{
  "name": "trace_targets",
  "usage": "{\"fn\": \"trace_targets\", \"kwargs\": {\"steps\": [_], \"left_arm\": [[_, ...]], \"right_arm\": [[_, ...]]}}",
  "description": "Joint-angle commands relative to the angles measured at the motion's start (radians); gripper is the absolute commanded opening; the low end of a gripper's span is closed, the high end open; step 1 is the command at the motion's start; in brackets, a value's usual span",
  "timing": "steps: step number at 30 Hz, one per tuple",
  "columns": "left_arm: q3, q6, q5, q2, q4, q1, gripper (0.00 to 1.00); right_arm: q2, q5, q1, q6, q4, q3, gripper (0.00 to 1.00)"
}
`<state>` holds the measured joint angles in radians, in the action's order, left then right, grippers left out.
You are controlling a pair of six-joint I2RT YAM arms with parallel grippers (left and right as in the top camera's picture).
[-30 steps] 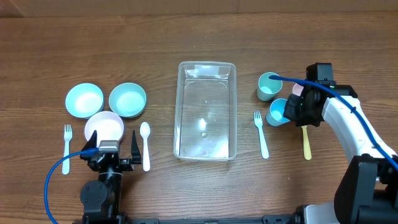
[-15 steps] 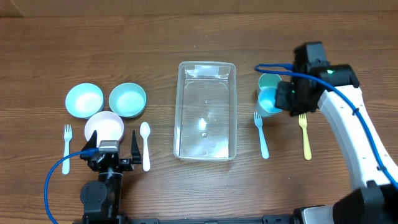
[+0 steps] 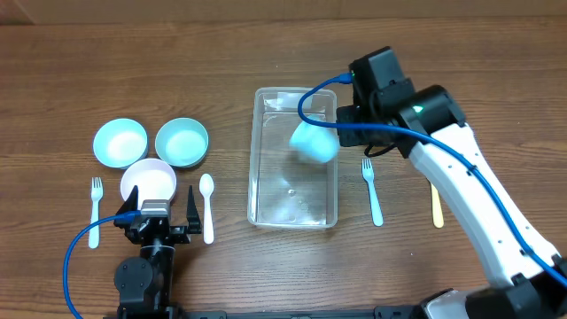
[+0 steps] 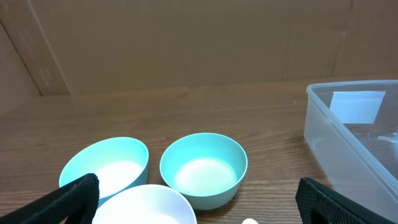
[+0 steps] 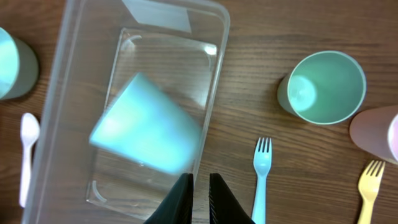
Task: Pack container
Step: 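Carry the teal cup into the clear container and lower it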
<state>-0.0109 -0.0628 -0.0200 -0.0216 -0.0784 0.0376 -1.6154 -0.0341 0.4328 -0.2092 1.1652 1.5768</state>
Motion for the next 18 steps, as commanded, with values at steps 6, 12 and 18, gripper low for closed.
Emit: {"fn": "trace_targets", "kwargs": {"steps": [6, 12, 18], "left_arm": [[0.006, -0.019, -0.014, 0.010, 0.003, 0.008, 1.00], [0.006, -0.019, -0.014, 0.010, 0.003, 0.008, 1.00], [0.006, -0.019, -0.014, 0.010, 0.003, 0.008, 1.00]], "right_arm": [[-0.048, 0.008, 0.006, -0.026, -0.011, 0.027, 0.11], [-0.041, 0.122, 0.048, -0.019, -0.003, 0.027, 0.18], [-0.059, 0.005, 0.200, 0.061, -0.070, 0.027, 0.49]]}}
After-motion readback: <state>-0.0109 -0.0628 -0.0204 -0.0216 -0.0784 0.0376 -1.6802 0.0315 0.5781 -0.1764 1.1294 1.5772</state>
